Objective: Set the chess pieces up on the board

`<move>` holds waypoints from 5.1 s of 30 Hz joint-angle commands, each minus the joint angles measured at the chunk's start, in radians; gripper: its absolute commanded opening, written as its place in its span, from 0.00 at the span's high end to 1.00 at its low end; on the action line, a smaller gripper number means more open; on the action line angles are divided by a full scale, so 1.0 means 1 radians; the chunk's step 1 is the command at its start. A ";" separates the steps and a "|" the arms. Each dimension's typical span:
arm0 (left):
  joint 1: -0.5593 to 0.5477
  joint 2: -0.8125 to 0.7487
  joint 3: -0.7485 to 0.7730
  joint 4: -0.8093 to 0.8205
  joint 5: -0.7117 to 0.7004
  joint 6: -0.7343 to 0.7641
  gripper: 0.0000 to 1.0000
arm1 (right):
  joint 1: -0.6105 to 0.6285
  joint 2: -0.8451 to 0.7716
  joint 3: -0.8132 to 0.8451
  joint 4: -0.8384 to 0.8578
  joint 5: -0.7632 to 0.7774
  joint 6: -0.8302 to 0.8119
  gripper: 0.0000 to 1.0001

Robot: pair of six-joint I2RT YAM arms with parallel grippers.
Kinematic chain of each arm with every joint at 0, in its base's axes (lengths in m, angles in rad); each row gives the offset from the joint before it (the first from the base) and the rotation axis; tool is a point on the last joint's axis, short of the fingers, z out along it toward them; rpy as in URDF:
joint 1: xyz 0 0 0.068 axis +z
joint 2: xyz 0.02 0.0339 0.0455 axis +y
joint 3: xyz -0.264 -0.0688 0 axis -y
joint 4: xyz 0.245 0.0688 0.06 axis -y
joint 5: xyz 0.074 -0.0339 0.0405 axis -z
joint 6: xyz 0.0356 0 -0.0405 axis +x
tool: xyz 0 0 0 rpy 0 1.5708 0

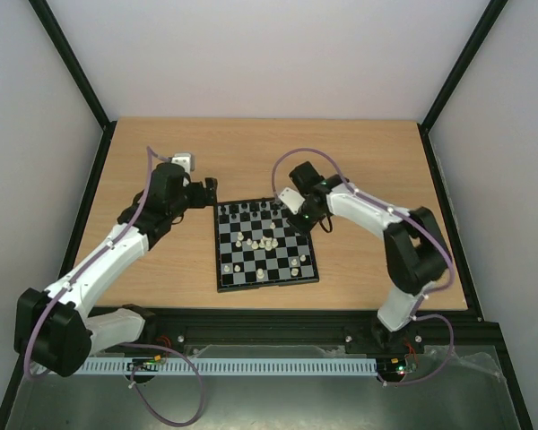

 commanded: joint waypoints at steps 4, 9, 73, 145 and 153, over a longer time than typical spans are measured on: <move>-0.020 0.075 0.045 0.064 0.431 -0.089 0.12 | -0.004 -0.254 -0.162 0.092 -0.374 0.027 0.86; -0.049 0.087 -0.021 0.215 0.743 -0.259 0.26 | -0.004 -0.385 -0.201 0.146 -0.549 0.057 0.86; -0.300 0.159 -0.134 0.241 0.434 -0.247 0.94 | -0.071 -0.548 -0.236 0.251 -0.579 0.251 0.58; -0.685 0.485 -0.034 0.221 0.029 0.103 0.87 | -0.343 -0.594 -0.350 0.272 -0.412 0.299 0.56; -0.685 0.429 -0.011 0.189 0.018 0.102 0.76 | -0.342 -0.588 -0.351 0.270 -0.414 0.294 0.56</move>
